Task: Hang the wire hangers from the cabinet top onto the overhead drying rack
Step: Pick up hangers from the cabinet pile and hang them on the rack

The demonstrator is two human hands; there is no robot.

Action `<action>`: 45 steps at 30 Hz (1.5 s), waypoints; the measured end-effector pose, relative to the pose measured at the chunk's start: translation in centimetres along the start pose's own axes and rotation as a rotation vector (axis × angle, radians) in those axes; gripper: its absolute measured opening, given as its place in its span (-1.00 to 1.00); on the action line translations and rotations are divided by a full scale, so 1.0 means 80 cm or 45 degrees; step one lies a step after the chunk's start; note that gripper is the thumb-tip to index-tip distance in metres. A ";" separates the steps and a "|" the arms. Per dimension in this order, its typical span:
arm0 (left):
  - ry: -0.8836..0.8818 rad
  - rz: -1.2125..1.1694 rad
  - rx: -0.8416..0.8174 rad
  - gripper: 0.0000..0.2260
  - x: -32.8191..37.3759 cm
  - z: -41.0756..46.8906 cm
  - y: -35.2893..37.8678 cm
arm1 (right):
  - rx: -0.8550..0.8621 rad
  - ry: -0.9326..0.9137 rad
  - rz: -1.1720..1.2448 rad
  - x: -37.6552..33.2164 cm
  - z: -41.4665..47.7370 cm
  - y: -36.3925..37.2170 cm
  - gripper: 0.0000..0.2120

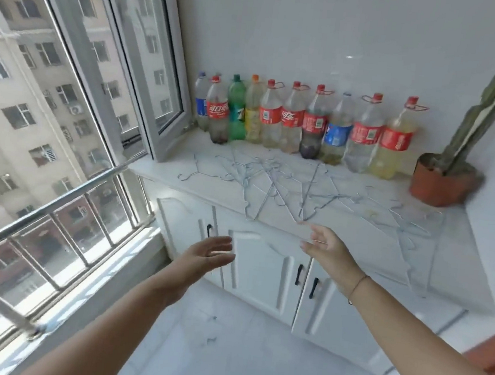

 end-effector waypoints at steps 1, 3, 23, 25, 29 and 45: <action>-0.005 0.005 -0.010 -0.48 -0.002 0.025 0.004 | 0.030 0.025 -0.002 0.007 0.016 -0.003 -0.50; -0.012 -0.004 -0.051 -0.56 -0.001 0.077 0.017 | 0.117 0.074 0.006 0.019 0.046 -0.015 -0.52; -0.213 0.008 -0.525 -0.59 0.021 0.367 0.331 | 0.766 0.659 -0.007 0.181 0.240 -0.259 -0.85; -0.268 -0.012 -0.539 -0.57 0.014 0.375 0.372 | 0.752 0.701 0.004 0.202 0.268 -0.276 -0.83; -0.391 -0.029 -0.576 -0.58 -0.008 0.381 0.454 | 0.649 0.778 0.056 0.235 0.319 -0.284 -0.88; -0.607 -0.077 -0.553 -0.67 -0.014 0.415 0.592 | 0.462 1.090 0.673 0.252 0.375 -0.263 -0.86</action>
Point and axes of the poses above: each hand's wrist, its own z-axis towards the middle knuckle, its own y-axis out of the palm, x = y × z, the point moved 9 cm from there along z, towards the middle knuckle, and after that the axes turned 14 degrees about x, right-handed, at the moved point
